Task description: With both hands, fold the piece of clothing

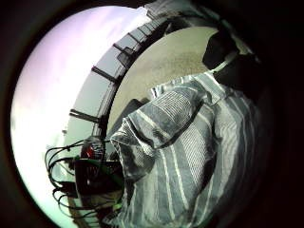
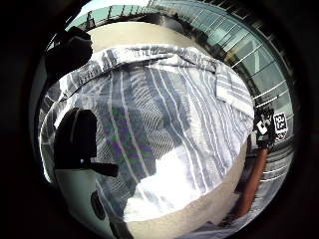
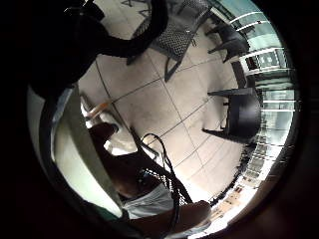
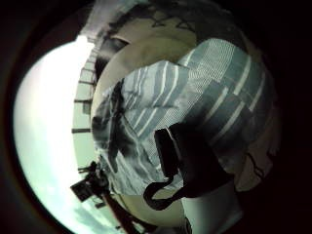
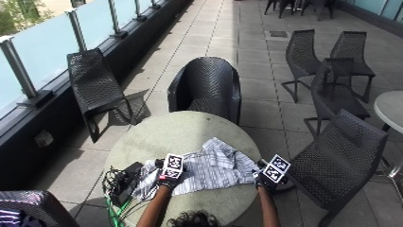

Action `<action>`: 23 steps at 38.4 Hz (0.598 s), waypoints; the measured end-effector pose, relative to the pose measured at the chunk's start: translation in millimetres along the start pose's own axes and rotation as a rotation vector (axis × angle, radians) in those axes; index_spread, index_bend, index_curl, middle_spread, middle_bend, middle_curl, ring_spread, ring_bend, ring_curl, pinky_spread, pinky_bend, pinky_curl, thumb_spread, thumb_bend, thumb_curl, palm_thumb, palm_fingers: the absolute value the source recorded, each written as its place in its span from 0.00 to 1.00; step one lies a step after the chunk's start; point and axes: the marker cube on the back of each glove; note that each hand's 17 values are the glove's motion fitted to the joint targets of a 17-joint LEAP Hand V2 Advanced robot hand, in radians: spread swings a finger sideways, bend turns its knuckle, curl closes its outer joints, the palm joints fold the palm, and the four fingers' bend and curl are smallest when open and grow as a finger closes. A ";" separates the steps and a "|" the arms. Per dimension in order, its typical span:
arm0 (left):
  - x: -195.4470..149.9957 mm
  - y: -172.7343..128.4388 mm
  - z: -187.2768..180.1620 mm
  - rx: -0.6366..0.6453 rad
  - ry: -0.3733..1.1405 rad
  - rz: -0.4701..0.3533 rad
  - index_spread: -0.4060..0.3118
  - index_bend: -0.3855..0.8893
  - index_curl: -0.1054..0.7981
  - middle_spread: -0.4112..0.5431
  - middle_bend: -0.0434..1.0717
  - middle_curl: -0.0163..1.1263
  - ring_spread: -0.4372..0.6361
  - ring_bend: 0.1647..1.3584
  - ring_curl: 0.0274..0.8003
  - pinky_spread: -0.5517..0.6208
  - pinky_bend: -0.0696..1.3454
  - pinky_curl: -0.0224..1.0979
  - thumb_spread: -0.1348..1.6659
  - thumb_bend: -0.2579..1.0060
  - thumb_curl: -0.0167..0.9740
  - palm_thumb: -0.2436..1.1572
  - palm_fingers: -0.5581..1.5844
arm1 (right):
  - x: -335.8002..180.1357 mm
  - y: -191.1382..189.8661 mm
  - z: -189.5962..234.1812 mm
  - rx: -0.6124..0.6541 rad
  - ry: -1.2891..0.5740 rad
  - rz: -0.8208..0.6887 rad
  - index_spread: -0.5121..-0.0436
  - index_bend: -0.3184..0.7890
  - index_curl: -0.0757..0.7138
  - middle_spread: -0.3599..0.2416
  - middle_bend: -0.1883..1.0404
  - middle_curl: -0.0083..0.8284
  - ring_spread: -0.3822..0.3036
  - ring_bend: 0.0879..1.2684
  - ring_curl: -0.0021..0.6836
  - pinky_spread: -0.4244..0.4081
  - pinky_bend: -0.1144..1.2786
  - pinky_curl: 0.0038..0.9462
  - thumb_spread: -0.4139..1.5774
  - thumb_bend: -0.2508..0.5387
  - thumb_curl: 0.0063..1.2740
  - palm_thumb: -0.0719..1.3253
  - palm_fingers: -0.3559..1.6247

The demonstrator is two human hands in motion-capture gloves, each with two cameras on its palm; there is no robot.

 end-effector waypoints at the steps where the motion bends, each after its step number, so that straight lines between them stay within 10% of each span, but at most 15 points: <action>1: 3.2 6.6 -1.6 -0.029 -0.029 0.014 0.27 0.41 0.55 0.16 0.20 0.39 0.19 0.26 0.44 0.46 0.25 0.38 0.69 0.17 0.40 0.76 0.62 | 2.8 -2.1 3.1 -0.018 -0.027 0.002 0.47 0.31 0.47 0.49 0.31 0.48 0.67 0.30 0.52 0.70 0.54 0.43 0.79 0.27 0.19 0.45 0.38; 6: 19.2 39.6 16.3 -0.281 -0.052 0.066 0.31 0.38 0.52 0.21 0.13 0.37 0.27 0.25 0.44 0.51 0.29 0.40 0.79 0.17 0.34 0.66 0.57 | 8.3 -12.3 9.8 -0.056 -0.109 -0.008 0.53 0.22 0.34 0.51 0.35 0.48 0.50 0.57 0.60 0.64 0.55 0.40 0.79 0.32 0.20 0.47 0.52; 11: 18.8 63.3 26.7 -0.584 0.186 -0.007 0.36 0.40 0.51 0.28 0.14 0.35 0.35 0.26 0.44 0.56 0.34 0.41 0.87 0.18 0.28 0.56 0.52 | 0.4 -4.1 11.2 -0.122 -0.068 -0.012 0.54 0.23 0.26 0.43 0.43 0.52 0.35 0.63 0.63 0.41 0.61 0.41 0.80 0.39 0.23 0.57 0.64; 23: 16.4 62.2 29.4 -0.557 0.213 -0.032 0.40 0.43 0.52 0.35 0.16 0.31 0.47 0.25 0.41 0.62 0.39 0.41 0.96 0.20 0.21 0.44 0.50 | -37.1 -12.7 -33.3 0.349 -0.074 -0.003 0.51 0.41 0.35 0.31 0.57 0.62 0.24 0.65 0.72 0.19 0.61 0.46 0.75 0.49 0.29 0.77 0.81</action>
